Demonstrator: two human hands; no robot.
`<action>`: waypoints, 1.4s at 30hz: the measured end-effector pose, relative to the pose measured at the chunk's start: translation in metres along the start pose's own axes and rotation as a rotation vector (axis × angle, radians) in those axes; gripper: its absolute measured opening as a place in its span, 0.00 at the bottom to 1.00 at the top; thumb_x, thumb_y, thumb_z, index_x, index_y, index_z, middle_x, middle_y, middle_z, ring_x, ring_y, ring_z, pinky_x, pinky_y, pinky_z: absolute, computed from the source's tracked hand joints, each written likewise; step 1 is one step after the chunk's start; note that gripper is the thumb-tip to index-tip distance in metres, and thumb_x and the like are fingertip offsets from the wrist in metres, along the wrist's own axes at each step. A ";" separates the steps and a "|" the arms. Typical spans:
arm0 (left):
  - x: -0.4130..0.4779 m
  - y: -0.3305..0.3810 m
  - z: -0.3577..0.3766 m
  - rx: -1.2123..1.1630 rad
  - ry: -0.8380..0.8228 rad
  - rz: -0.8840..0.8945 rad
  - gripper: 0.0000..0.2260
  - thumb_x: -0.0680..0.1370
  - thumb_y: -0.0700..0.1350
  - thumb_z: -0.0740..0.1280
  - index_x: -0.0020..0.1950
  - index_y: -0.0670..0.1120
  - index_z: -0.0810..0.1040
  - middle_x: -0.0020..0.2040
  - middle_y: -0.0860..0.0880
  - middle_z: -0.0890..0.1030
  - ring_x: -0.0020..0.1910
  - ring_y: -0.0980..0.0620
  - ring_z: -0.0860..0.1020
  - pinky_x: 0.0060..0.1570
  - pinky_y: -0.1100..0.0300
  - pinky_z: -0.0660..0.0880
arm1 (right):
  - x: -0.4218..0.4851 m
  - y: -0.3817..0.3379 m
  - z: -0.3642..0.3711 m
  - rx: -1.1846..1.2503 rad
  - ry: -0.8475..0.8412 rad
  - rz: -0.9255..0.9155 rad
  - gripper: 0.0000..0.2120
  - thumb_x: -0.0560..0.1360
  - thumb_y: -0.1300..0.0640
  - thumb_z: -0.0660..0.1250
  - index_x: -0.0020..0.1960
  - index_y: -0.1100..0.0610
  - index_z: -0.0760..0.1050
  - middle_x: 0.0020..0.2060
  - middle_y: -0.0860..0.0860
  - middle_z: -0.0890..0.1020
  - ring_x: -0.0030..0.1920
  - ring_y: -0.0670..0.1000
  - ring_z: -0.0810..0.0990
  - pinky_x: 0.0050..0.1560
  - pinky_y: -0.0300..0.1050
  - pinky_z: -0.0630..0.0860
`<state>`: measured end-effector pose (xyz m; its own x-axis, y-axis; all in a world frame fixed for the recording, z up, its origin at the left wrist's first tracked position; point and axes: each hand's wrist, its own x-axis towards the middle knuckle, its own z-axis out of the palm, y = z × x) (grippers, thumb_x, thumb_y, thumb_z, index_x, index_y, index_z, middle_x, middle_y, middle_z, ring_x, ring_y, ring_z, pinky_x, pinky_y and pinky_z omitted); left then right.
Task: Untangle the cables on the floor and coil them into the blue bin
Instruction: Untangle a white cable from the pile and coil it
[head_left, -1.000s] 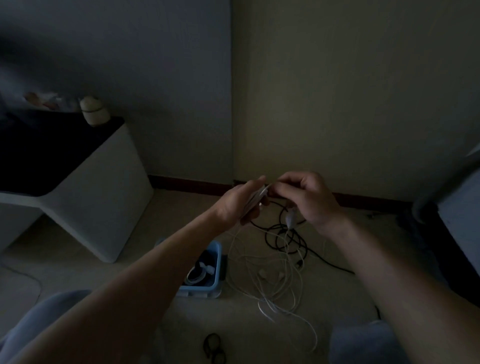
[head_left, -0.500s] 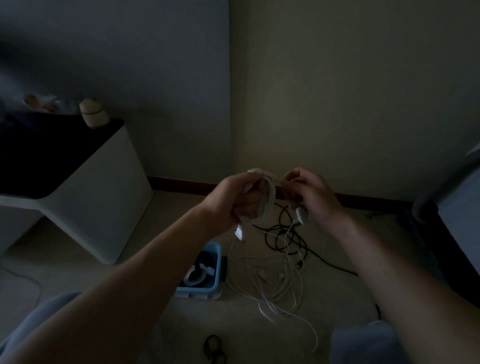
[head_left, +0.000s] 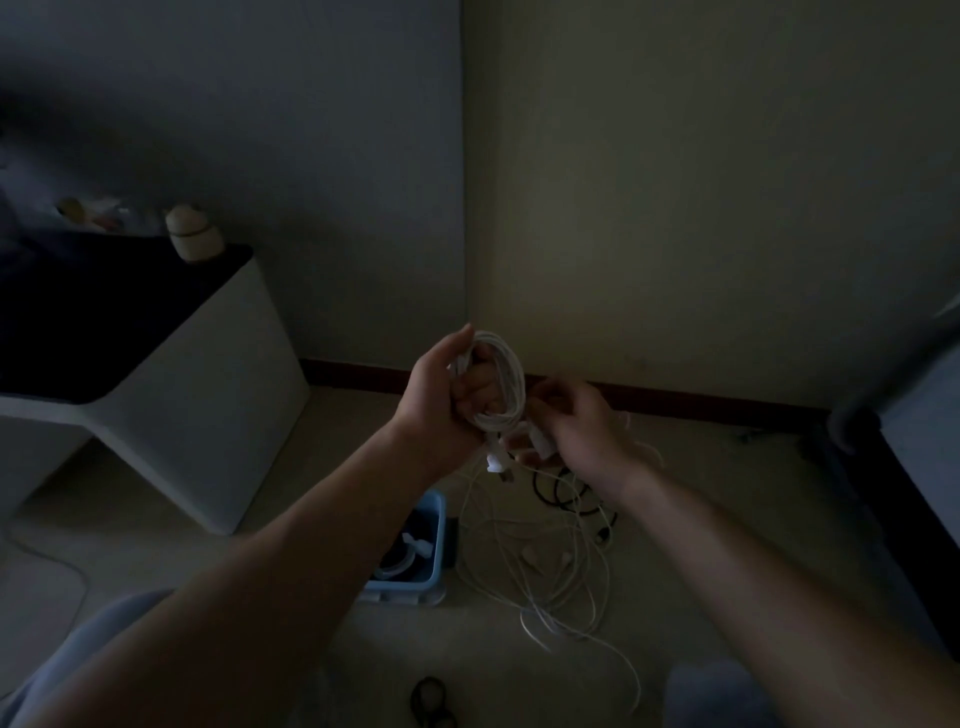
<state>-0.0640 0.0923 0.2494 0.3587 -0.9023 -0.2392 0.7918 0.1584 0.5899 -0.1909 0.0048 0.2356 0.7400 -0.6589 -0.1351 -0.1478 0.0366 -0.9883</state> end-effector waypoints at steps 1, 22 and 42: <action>0.000 -0.001 -0.001 -0.002 0.018 0.003 0.15 0.80 0.52 0.59 0.36 0.47 0.69 0.22 0.54 0.58 0.21 0.58 0.56 0.29 0.64 0.52 | -0.001 0.000 0.003 -0.023 0.011 -0.007 0.04 0.81 0.61 0.65 0.50 0.62 0.72 0.35 0.53 0.83 0.32 0.48 0.84 0.31 0.42 0.80; -0.004 -0.023 0.002 -0.044 0.323 0.043 0.18 0.79 0.53 0.64 0.33 0.48 0.64 0.25 0.52 0.61 0.24 0.55 0.63 0.29 0.61 0.69 | -0.003 0.007 0.048 -0.151 0.145 0.165 0.21 0.83 0.39 0.50 0.53 0.53 0.72 0.45 0.54 0.80 0.39 0.54 0.80 0.27 0.40 0.74; -0.026 0.025 -0.018 0.397 0.143 -0.060 0.21 0.81 0.50 0.60 0.60 0.33 0.78 0.51 0.38 0.82 0.51 0.46 0.81 0.57 0.57 0.77 | 0.022 0.001 0.035 -0.124 0.052 0.064 0.22 0.81 0.48 0.62 0.33 0.60 0.74 0.22 0.55 0.71 0.19 0.51 0.68 0.22 0.35 0.61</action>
<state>-0.0448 0.1273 0.2561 0.4053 -0.8359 -0.3702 0.5717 -0.0842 0.8161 -0.1517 0.0165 0.2290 0.6923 -0.6960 -0.1905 -0.2759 -0.0113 -0.9611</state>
